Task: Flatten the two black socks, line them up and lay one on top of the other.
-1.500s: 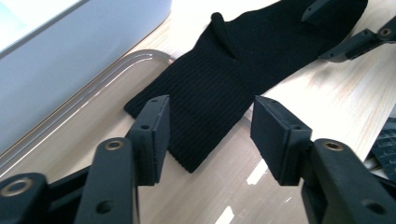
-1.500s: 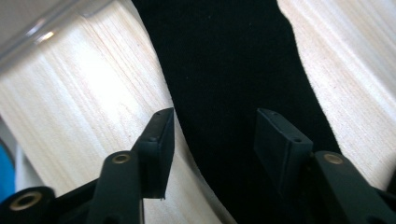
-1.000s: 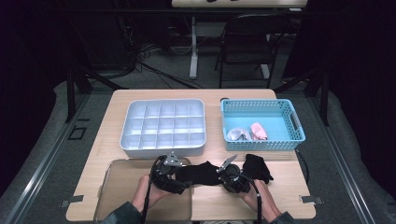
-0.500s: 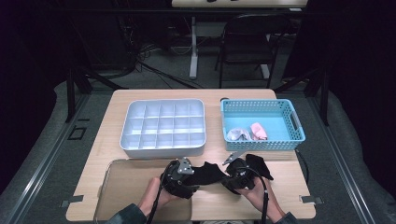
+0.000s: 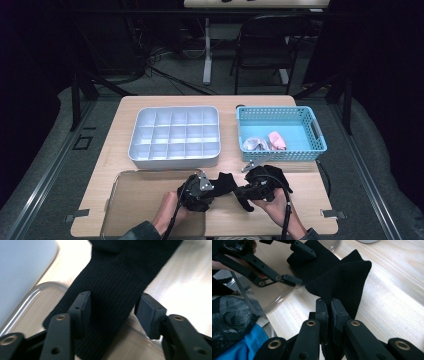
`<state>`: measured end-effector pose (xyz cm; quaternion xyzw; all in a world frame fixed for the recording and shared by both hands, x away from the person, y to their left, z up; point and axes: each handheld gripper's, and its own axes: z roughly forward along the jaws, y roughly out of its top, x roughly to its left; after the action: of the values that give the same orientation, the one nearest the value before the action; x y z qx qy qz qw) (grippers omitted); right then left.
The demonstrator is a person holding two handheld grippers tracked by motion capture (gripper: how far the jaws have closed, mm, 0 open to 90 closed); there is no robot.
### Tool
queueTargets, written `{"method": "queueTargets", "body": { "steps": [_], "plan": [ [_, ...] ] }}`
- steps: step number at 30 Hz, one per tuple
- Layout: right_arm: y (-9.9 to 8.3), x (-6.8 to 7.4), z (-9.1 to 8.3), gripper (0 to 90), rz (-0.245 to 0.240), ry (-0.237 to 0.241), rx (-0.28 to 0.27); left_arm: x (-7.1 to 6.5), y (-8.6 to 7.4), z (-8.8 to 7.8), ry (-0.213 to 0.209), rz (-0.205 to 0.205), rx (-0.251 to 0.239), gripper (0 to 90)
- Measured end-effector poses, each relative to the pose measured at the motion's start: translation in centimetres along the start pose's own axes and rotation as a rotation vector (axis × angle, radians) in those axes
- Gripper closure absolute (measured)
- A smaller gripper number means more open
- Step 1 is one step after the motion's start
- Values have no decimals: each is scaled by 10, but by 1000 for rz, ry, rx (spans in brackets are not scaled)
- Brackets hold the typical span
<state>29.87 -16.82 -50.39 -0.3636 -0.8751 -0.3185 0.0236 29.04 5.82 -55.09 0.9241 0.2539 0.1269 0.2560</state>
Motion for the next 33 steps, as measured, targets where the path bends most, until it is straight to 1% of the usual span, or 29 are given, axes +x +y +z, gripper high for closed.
{"method": "queueTargets", "body": {
  "steps": [1,2,6,7,9,10,11,13,14,15,17,18,20,21,22,23,24,26,27,28,29,31,32,33],
  "plan": [
    [0,0,0,859,10,2,-11,0,0,0,4,3,2,510],
    [0,0,0,860,6,7,-7,0,0,0,8,5,4,539],
    [-1,-2,-1,860,10,14,-8,2,-1,-2,14,12,-9,736],
    [-2,-3,0,860,12,14,-10,3,-2,-3,18,12,-16,769],
    [-3,-4,1,859,14,7,-7,3,-2,-6,23,16,-22,844],
    [-3,-5,1,859,12,-1,-2,4,-1,-8,21,20,-17,856],
    [-4,-6,2,857,19,-6,-1,5,0,-10,22,21,-16,860],
    [-5,-6,3,844,18,-37,3,5,2,-15,5,15,-15,865],
    [-6,-7,4,828,12,-59,16,5,4,-19,-9,17,-8,865],
    [-7,-6,5,811,19,-73,16,5,4,-22,-23,16,-9,866],
    [-8,-6,8,790,8,-137,24,6,5,-25,-48,8,-5,866],
    [-8,-6,9,777,-3,-165,36,6,5,-28,-69,9,3,866],
    [-10,-7,12,755,-16,-217,44,7,4,-30,-87,0,6,866],
    [-10,-9,13,751,-21,-239,44,8,4,-30,-104,-5,8,865],
    [-11,-10,14,734,-25,-252,39,9,4,-31,-108,-17,-1,865],
    [-11,-12,15,707,-28,-263,57,10,4,-32,-118,-23,0,864],
    [-12,-13,16,683,-32,-253,50,11,4,-33,-124,-27,-1,864],
    [-12,-10,17,617,-45,-249,56,12,6,-36,-122,-47,-12,864],
    [-12,-10,17,617,-45,-249,56,12,6,-36,-122,-47,-12,863],
    [-11,-3,18,539,-80,-247,43,13,6,-38,-124,-53,-16,863],
    [-11,-3,18,539,-80,-247,43,13,6,-38,-124,-53,-16,862],
    [-10,6,22,458,-106,-236,18,13,9,-40,-122,-63,-23,861],
    [-10,15,26,413,-145,-238,17,13,11,-41,-125,-71,-26,861],
    [-10,15,26,413,-145,-238,17,13,11,-41,-125,-71,-26,860]
  ]
}}
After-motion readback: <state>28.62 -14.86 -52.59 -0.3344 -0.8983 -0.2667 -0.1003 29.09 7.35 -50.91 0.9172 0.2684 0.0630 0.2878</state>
